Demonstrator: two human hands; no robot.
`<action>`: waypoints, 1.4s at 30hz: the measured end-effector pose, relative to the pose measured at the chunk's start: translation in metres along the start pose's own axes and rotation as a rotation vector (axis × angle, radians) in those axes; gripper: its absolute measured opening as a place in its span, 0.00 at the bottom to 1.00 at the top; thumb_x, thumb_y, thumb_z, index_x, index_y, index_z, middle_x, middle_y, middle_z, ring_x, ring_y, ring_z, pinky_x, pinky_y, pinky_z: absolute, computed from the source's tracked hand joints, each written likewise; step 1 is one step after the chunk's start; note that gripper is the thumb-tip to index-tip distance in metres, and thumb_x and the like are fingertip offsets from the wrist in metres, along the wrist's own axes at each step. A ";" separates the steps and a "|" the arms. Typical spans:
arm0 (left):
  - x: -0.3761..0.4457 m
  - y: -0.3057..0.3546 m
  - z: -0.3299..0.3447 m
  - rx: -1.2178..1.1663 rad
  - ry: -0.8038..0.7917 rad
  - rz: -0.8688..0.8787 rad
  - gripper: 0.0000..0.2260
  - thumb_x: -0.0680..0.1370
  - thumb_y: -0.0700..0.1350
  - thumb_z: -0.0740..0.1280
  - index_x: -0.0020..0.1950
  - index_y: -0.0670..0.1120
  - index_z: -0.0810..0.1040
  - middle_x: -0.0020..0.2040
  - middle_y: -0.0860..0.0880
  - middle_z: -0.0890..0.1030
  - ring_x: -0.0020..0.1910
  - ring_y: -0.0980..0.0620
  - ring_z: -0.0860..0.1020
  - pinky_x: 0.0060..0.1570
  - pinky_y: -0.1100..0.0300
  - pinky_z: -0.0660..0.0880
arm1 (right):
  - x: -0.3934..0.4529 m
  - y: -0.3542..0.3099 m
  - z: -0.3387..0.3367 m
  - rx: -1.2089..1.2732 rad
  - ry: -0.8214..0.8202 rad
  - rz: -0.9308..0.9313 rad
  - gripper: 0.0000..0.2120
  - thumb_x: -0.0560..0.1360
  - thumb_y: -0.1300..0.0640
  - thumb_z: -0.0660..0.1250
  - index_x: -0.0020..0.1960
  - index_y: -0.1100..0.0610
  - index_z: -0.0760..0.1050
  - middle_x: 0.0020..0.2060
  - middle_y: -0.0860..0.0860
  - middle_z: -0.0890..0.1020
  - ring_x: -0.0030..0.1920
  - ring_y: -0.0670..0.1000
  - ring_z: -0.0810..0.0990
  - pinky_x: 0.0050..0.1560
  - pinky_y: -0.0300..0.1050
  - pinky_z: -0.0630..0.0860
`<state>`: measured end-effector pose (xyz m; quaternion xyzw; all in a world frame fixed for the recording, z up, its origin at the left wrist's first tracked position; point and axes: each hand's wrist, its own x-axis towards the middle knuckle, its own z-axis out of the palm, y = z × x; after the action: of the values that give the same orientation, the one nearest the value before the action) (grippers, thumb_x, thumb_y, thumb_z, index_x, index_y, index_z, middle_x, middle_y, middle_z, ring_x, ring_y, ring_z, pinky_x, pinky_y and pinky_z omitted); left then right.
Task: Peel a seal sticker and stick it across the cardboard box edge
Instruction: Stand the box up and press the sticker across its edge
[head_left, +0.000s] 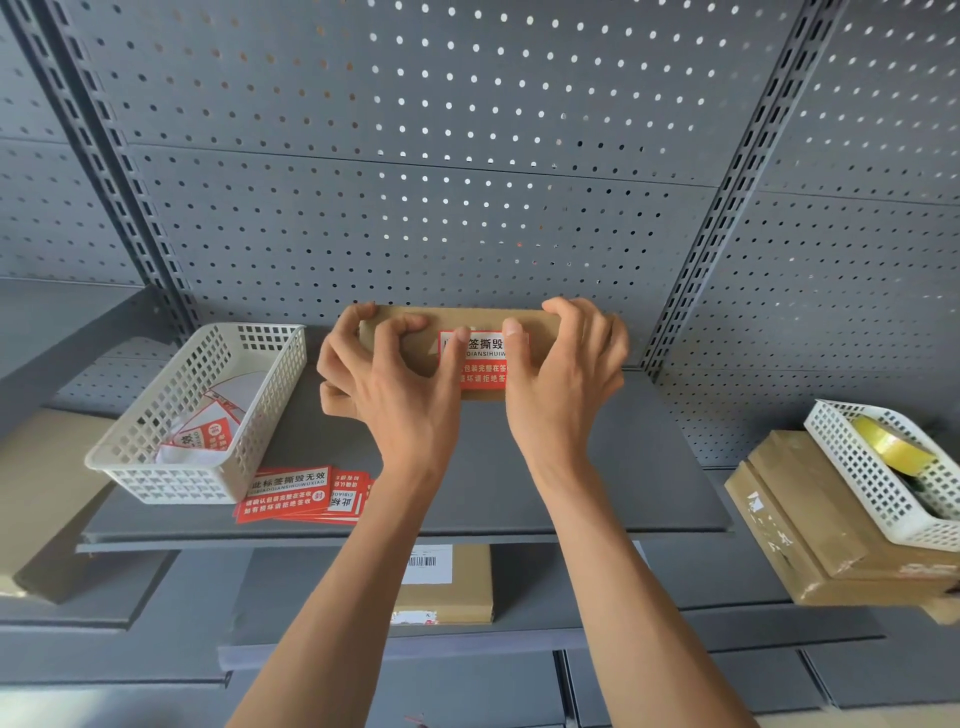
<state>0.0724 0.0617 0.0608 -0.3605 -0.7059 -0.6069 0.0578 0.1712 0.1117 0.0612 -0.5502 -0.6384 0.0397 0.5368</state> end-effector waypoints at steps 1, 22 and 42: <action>0.000 0.001 0.000 0.002 0.004 -0.001 0.13 0.72 0.62 0.73 0.49 0.56 0.79 0.68 0.55 0.69 0.71 0.48 0.61 0.66 0.44 0.57 | 0.000 -0.001 -0.001 0.000 -0.013 -0.003 0.23 0.75 0.38 0.66 0.64 0.51 0.72 0.66 0.47 0.73 0.73 0.59 0.64 0.61 0.60 0.68; -0.002 -0.011 -0.007 -0.028 -0.092 0.029 0.10 0.75 0.55 0.74 0.54 0.56 0.80 0.72 0.55 0.67 0.74 0.46 0.59 0.66 0.47 0.54 | 0.000 0.019 -0.010 0.140 -0.089 -0.071 0.17 0.80 0.48 0.65 0.67 0.53 0.75 0.70 0.48 0.73 0.77 0.61 0.60 0.68 0.56 0.62; -0.013 -0.012 -0.002 0.067 -0.084 0.064 0.19 0.73 0.63 0.73 0.59 0.57 0.76 0.76 0.54 0.64 0.76 0.46 0.58 0.67 0.41 0.57 | -0.013 0.015 -0.007 -0.083 -0.144 -0.108 0.37 0.75 0.29 0.62 0.75 0.51 0.67 0.81 0.52 0.60 0.82 0.60 0.47 0.71 0.61 0.63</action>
<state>0.0743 0.0543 0.0453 -0.4060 -0.7158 -0.5650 0.0593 0.1840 0.1040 0.0459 -0.5324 -0.7052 0.0235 0.4677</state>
